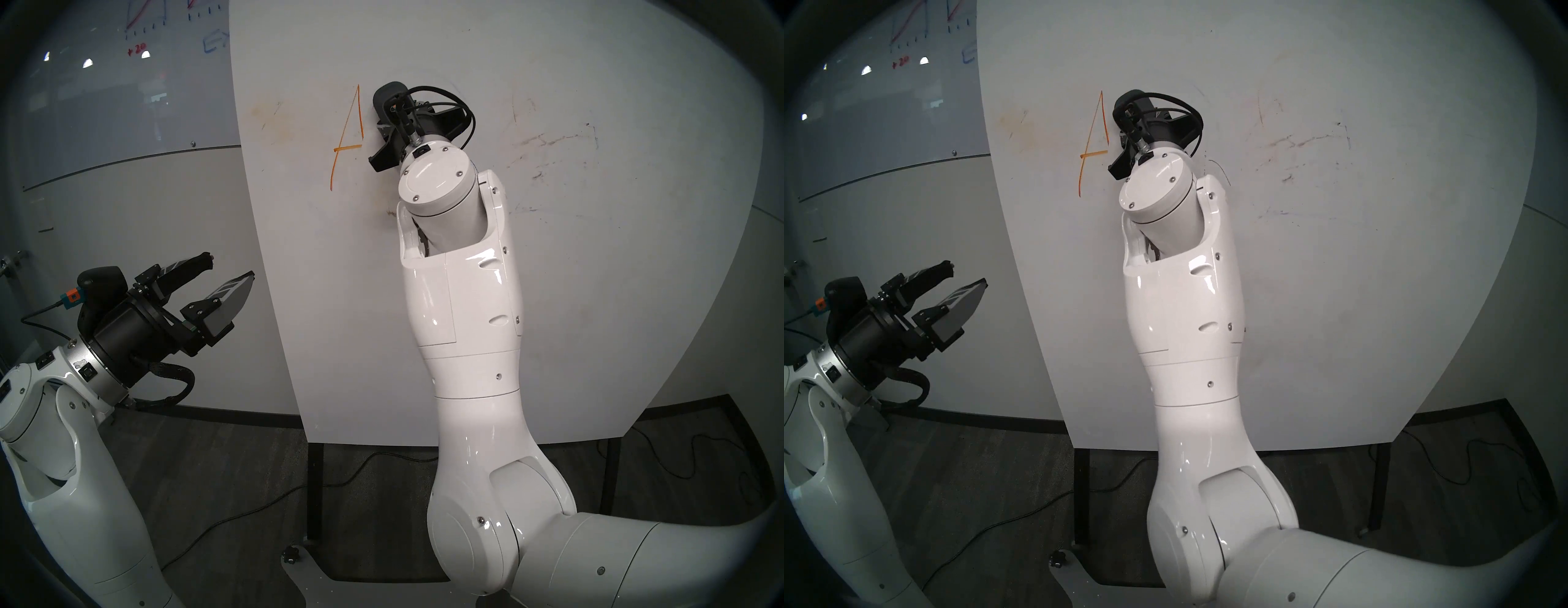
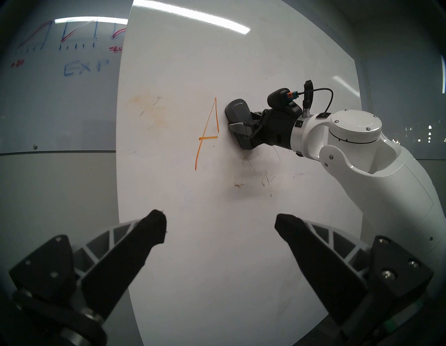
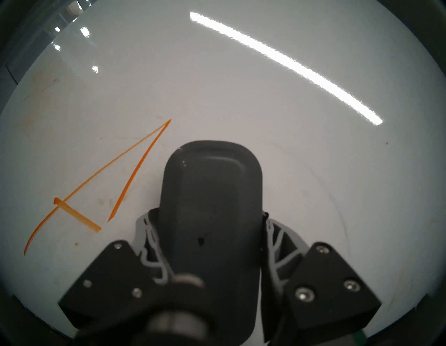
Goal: Erase all marks on the whiteboard with the eraser
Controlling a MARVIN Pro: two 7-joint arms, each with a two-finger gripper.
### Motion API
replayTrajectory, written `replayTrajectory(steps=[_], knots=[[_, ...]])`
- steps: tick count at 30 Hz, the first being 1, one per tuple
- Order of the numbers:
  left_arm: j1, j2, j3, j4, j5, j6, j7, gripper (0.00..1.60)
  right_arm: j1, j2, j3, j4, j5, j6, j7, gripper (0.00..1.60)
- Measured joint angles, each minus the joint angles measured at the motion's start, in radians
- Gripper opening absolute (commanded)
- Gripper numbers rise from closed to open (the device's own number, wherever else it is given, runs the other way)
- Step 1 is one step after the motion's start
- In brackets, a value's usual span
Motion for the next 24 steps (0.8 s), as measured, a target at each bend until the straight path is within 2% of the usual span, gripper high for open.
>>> replayTrajectory(steps=[16,24], knots=[[0.0,0.0,0.0,0.0,0.0,0.0,0.0,1.6,0.138,0.001,0.062,0.079,-0.016,-0.036,-0.043,0.0],[0.0,0.0,0.0,0.0,0.0,0.0,0.0,1.6,0.149,-0.004,0.065,0.095,-0.023,-0.026,-0.05,0.0]])
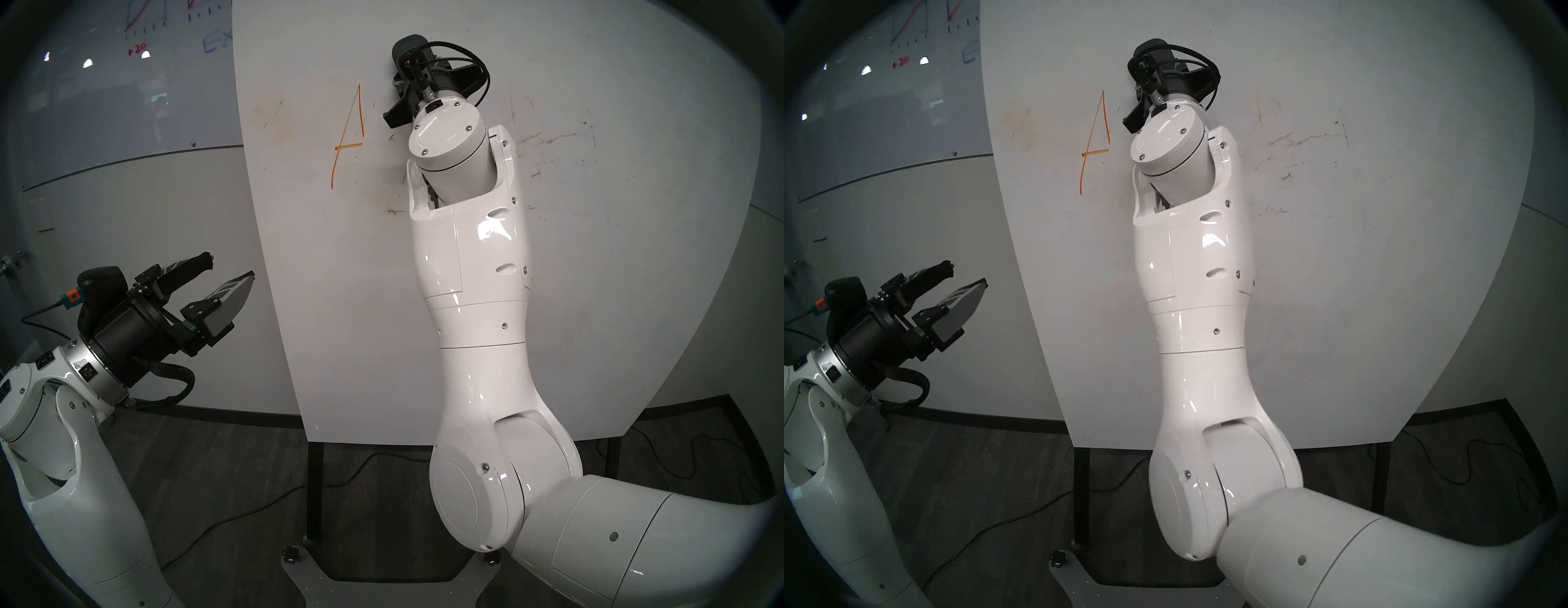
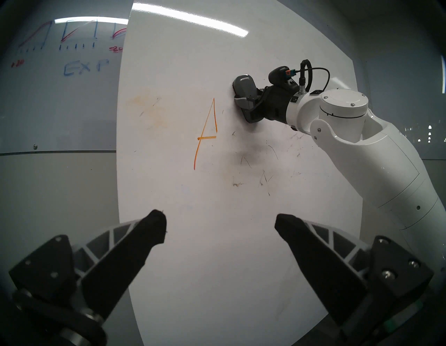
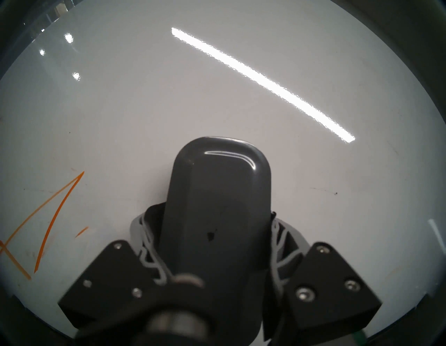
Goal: Erase all marks on the whiteboard with the eraser
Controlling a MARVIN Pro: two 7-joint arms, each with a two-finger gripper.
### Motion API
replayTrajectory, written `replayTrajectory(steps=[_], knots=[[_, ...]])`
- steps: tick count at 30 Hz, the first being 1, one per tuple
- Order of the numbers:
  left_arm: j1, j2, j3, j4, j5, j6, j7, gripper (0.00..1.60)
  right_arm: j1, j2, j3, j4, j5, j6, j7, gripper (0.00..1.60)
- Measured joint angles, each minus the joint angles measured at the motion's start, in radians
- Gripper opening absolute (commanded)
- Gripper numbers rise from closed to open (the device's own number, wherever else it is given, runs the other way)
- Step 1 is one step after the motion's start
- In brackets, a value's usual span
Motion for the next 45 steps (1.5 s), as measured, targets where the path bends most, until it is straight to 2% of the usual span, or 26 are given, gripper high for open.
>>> replayTrajectory(steps=[7,17,29,35,45], knots=[[0.0,0.0,0.0,0.0,0.0,0.0,0.0,1.6,-0.023,-0.007,-0.012,-0.027,-0.009,0.01,0.005,0.0],[0.0,0.0,0.0,0.0,0.0,0.0,0.0,1.6,-0.08,-0.014,-0.032,-0.098,-0.014,0.016,0.042,0.0],[0.0,0.0,0.0,0.0,0.0,0.0,0.0,1.6,-0.136,-0.014,-0.041,-0.134,-0.016,0.031,0.093,0.0],[0.0,0.0,0.0,0.0,0.0,0.0,0.0,1.6,-0.155,-0.01,-0.05,-0.148,0.0,0.038,0.129,0.0],[0.0,0.0,0.0,0.0,0.0,0.0,0.0,1.6,-0.213,0.015,-0.1,-0.152,0.042,0.062,0.24,0.0]])
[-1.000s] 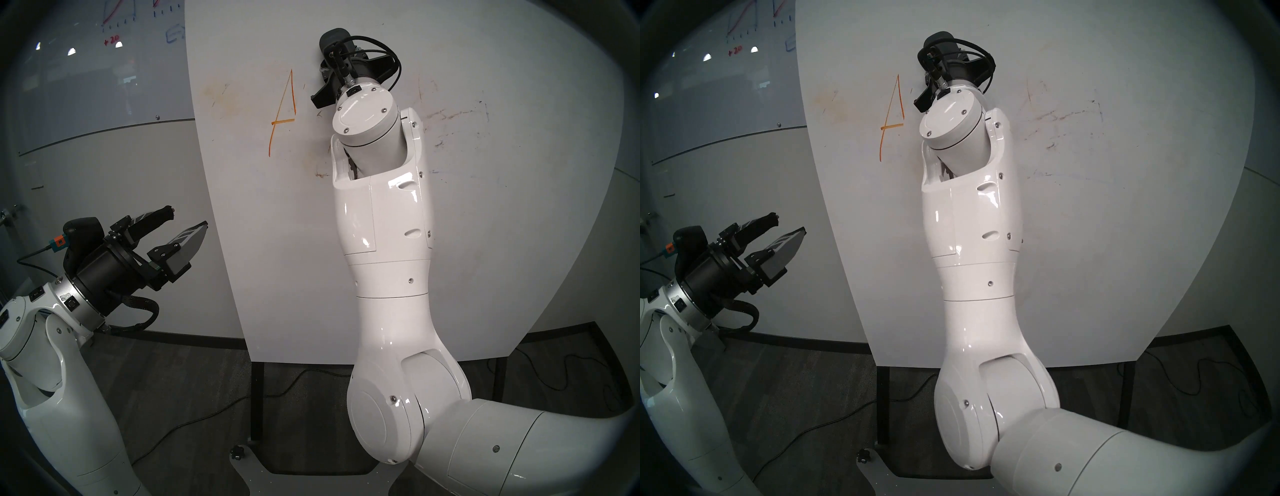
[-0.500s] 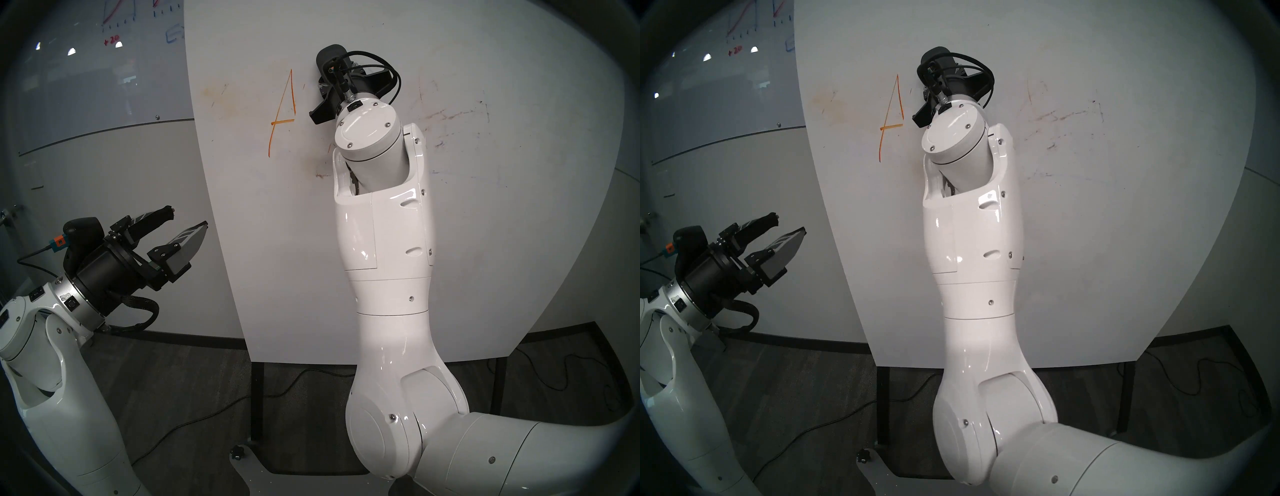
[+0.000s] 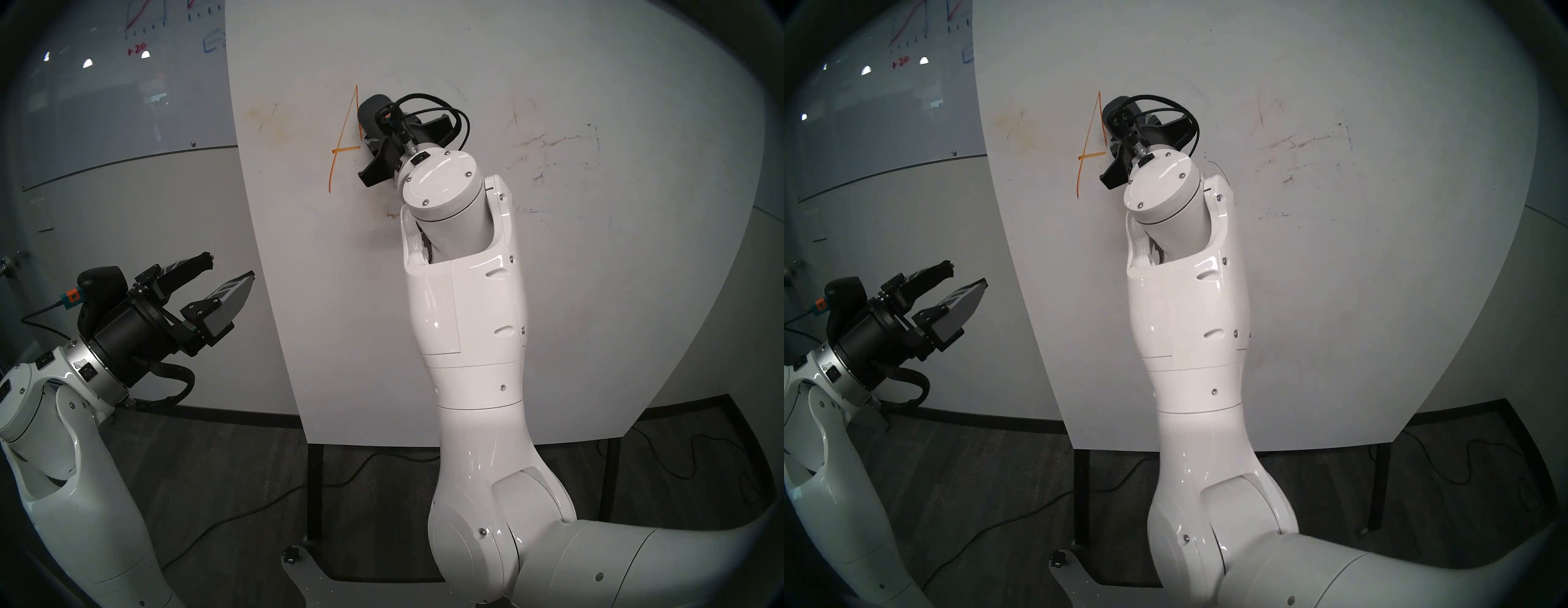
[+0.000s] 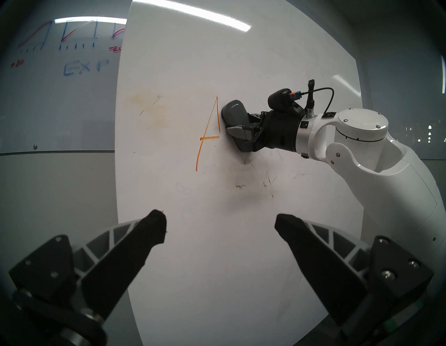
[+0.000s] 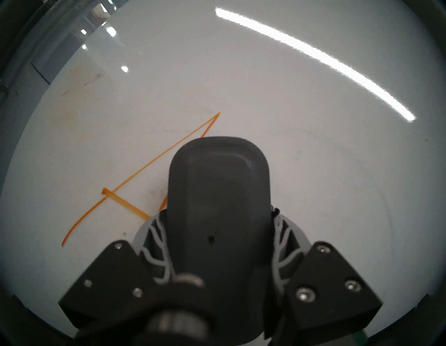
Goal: Erase all marks on the whiteboard with the eraser
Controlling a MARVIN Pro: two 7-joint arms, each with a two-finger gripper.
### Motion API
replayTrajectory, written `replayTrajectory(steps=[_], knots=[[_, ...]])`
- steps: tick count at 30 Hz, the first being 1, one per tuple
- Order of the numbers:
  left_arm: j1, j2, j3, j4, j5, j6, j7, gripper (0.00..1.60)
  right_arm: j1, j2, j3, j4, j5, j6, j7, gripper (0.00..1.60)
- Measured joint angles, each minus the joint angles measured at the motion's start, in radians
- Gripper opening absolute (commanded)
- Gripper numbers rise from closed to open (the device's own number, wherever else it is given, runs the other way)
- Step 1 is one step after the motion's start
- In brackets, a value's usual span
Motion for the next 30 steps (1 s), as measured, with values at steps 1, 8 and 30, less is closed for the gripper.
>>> replayTrajectory(steps=[1,8,30], knots=[[0.0,0.0,0.0,0.0,0.0,0.0,0.0,1.6,-0.007,0.004,-0.005,-0.001,0.005,0.003,0.014,0.0],[0.0,0.0,0.0,0.0,0.0,0.0,0.0,1.6,-0.039,0.02,-0.02,-0.009,0.019,0.018,0.071,0.0],[0.0,0.0,0.0,0.0,-0.001,0.0,0.001,1.6,-0.091,0.063,-0.078,-0.005,0.053,0.063,0.13,0.0]])
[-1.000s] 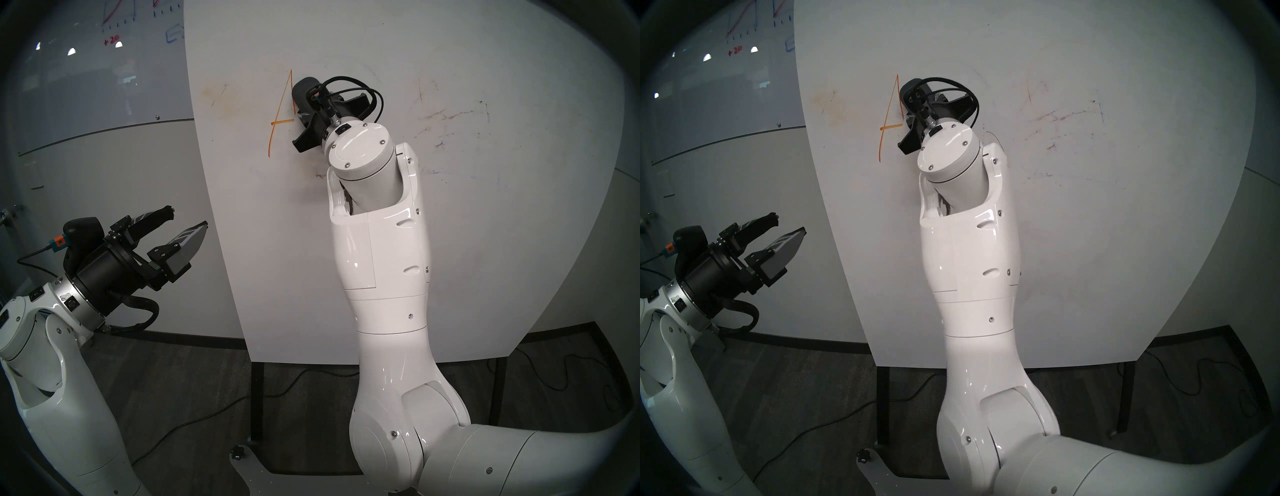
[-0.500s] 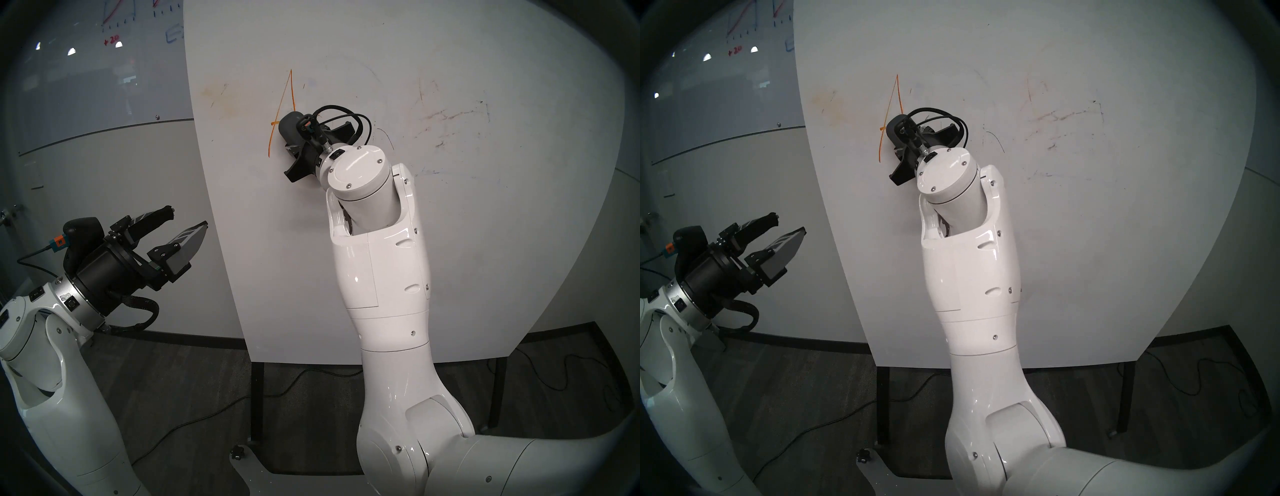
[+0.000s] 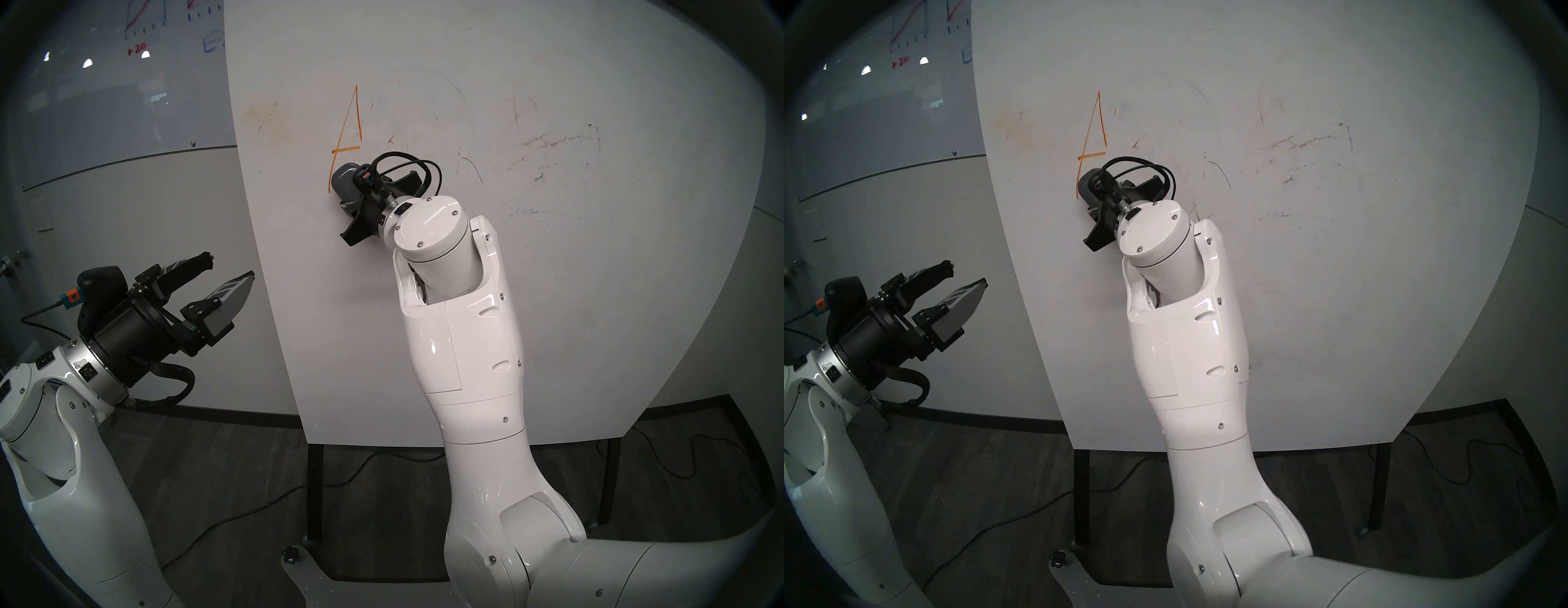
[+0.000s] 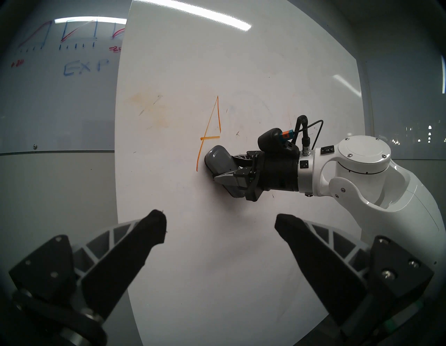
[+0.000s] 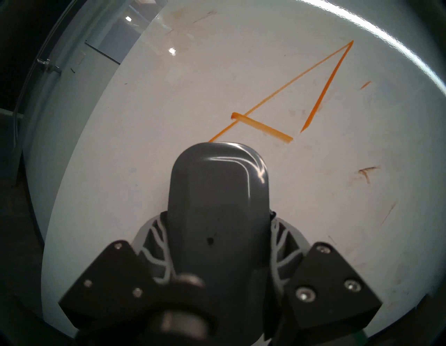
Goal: Erase all marks on the whiteboard with the eraser
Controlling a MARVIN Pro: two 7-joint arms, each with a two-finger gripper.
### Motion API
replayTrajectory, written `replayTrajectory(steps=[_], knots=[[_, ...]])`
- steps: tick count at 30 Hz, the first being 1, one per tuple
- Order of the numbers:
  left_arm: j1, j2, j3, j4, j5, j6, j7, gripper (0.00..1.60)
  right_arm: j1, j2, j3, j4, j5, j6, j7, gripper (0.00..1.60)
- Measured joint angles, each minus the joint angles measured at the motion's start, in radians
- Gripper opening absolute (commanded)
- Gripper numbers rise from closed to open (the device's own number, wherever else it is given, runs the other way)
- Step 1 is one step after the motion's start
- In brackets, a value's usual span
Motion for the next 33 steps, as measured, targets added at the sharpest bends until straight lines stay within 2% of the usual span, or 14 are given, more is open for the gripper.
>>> replayTrajectory(steps=[11,19,33], knots=[[0.0,0.0,0.0,0.0,0.0,0.0,0.0,1.6,0.012,-0.01,-0.038,0.028,0.033,-0.001,-0.057,0.0],[0.0,0.0,0.0,0.0,0.0,0.0,0.0,1.6,0.015,-0.011,-0.084,0.044,0.043,0.007,-0.149,0.0],[0.0,0.0,0.0,0.0,0.0,0.0,0.0,1.6,0.016,-0.008,-0.158,0.073,0.063,0.076,-0.285,0.0]])
